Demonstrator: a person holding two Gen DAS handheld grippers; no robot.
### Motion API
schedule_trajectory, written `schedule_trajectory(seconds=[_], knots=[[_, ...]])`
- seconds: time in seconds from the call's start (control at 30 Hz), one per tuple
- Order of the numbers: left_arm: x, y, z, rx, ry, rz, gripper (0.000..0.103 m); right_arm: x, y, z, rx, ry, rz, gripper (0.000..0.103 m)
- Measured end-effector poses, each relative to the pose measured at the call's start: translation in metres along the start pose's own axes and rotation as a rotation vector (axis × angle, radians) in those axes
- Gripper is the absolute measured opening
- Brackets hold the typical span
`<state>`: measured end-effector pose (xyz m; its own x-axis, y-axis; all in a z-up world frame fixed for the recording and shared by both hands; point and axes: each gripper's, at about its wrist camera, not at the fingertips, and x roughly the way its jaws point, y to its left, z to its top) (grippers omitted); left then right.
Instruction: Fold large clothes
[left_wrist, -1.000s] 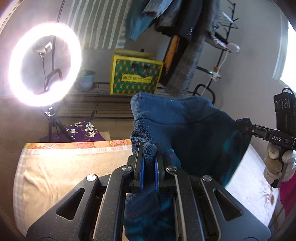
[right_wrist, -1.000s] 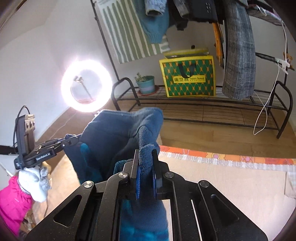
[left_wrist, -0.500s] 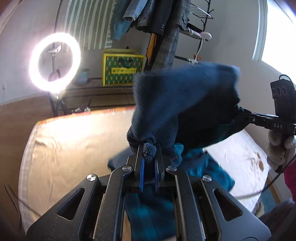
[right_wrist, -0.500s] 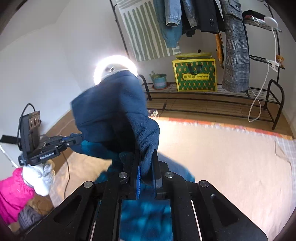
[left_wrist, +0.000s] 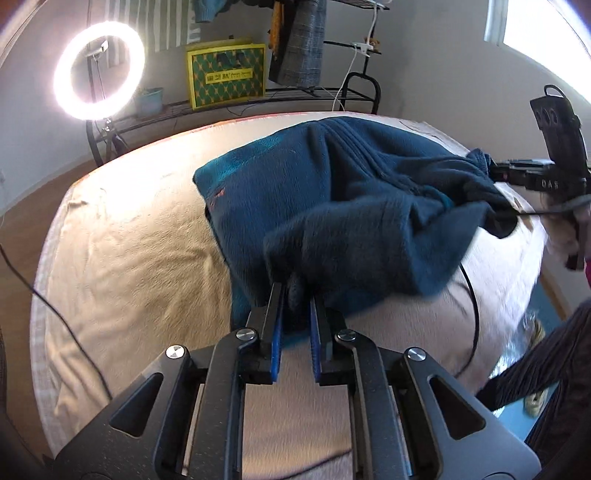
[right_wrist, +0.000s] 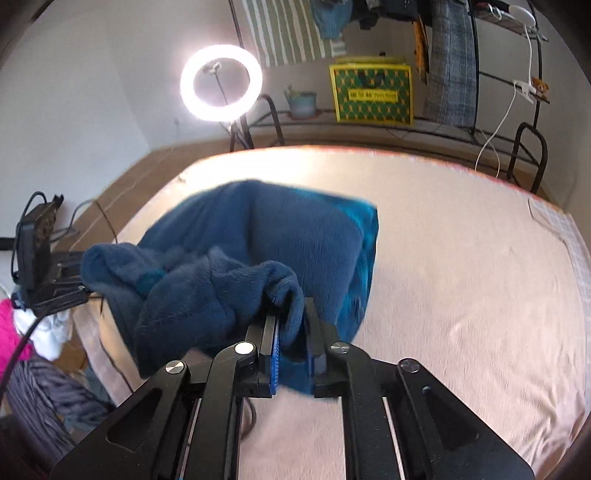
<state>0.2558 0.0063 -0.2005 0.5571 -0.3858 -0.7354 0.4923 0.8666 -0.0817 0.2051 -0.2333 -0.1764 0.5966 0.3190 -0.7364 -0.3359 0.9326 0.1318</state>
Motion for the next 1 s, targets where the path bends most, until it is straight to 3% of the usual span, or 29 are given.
schedule_trajectory(seconds=[0.27,0.37,0.43,0.57,0.63,0.73,0.87,0.9,1.0], knots=[[-0.093,0.023,-0.009,-0.132,-0.11,-0.068,0.011,-0.086,-0.004,-0.011,0.063,-0.153,0.041,0.015],[-0.139,0.024,0.003,-0.148,-0.168,-0.09,0.022,-0.127,0.002,-0.008,0.06,-0.228,0.047,0.015],[-0.169,0.022,0.014,-0.158,-0.202,-0.104,0.035,-0.158,0.008,-0.002,0.05,-0.282,0.06,0.016],[-0.234,0.019,0.033,-0.194,-0.262,-0.135,0.042,-0.219,0.021,0.011,0.032,-0.397,0.089,0.034],[-0.266,0.018,0.041,-0.212,-0.29,-0.154,0.052,-0.242,0.027,0.015,0.023,-0.435,0.107,0.036],[-0.301,0.015,0.051,-0.224,-0.312,-0.166,0.053,-0.269,0.033,0.02,0.02,-0.47,0.121,0.038],[-0.318,0.018,0.056,-0.251,-0.313,-0.183,0.072,-0.277,0.034,0.025,0.027,-0.459,0.152,0.053],[-0.313,0.019,0.056,-0.262,-0.303,-0.189,0.073,-0.273,0.034,0.025,0.033,-0.443,0.159,0.058],[-0.275,0.025,0.044,-0.327,-0.243,-0.218,0.073,-0.249,0.031,0.016,0.06,-0.4,0.152,0.061]])
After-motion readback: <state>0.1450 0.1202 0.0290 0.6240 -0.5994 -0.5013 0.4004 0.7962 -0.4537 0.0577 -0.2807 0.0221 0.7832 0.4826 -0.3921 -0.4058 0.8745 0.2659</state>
